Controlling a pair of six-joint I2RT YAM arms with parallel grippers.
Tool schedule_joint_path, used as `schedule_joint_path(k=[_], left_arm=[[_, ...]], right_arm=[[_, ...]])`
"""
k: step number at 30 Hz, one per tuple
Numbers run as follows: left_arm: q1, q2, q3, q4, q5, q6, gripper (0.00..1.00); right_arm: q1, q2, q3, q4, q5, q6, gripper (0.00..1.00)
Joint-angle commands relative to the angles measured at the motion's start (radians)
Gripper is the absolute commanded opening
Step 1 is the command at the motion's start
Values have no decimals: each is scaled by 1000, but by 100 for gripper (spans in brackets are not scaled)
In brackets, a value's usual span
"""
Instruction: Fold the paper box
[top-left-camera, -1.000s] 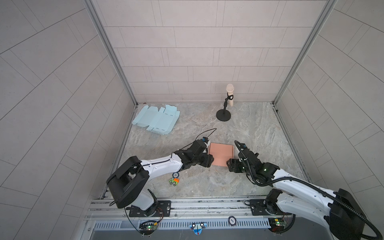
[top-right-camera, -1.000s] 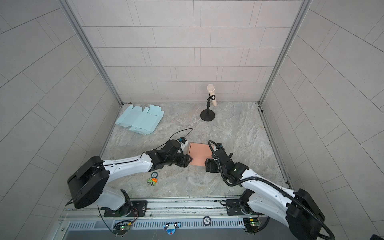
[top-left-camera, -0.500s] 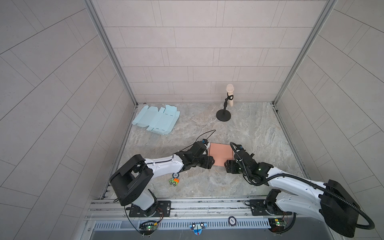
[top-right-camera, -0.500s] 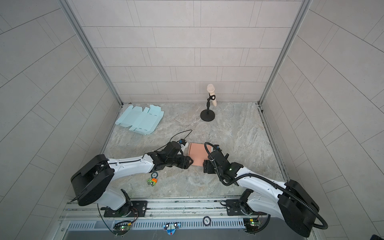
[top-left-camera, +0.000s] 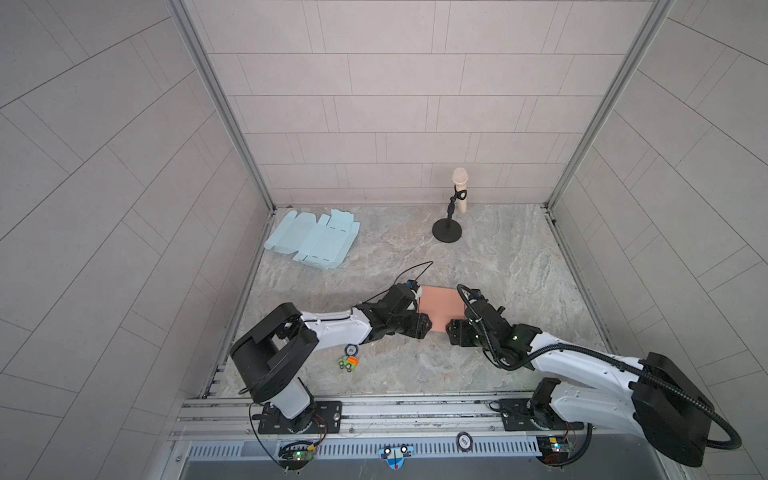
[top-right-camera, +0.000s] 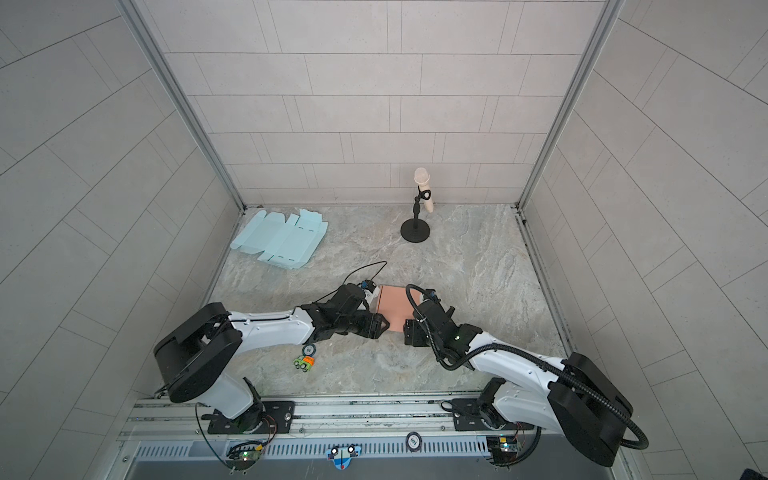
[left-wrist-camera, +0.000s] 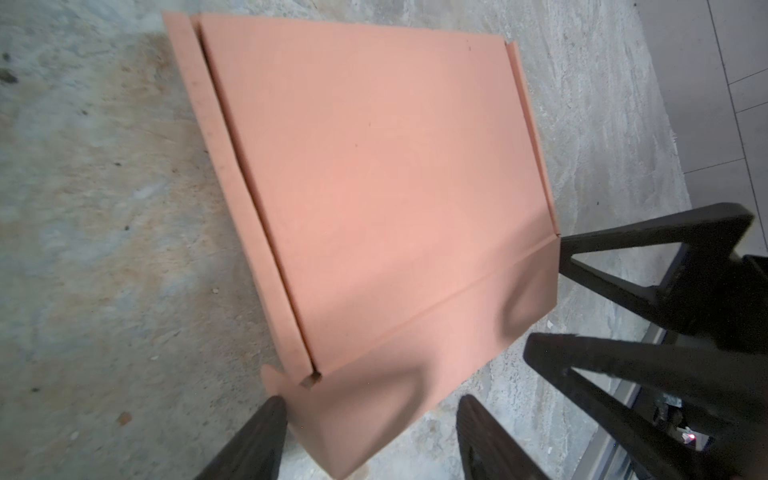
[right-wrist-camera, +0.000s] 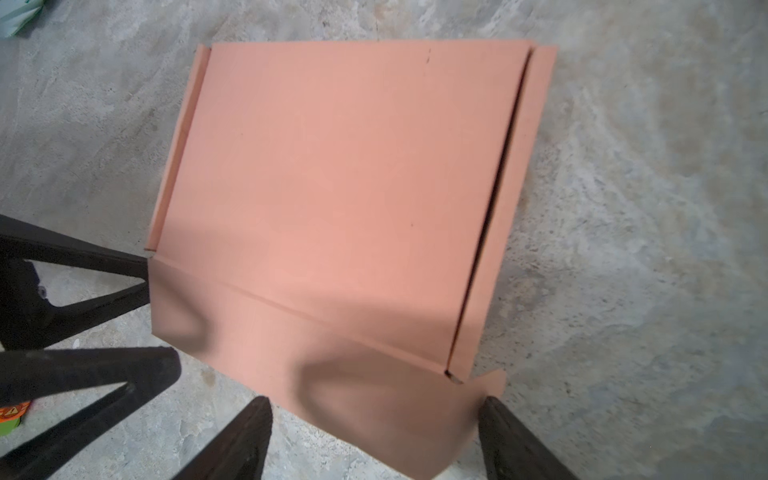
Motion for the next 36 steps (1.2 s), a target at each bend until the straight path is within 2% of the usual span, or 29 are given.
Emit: schedule_joint_path(k=[1,13,22,36], left_arm=[[-17,5,4,36,15,-14,69],[-29,9,-4,41,2,-21,65],[-29,24,1,47,1,-22,57],[-33,-44,-12,8,-11,-18,63]], right_arm=[[10,11,27,20,10,30,81],[29,19,35,-4,60,25,80],[27,19,37,5,59,22,75],[40,-26,56,-31,41,31,79]])
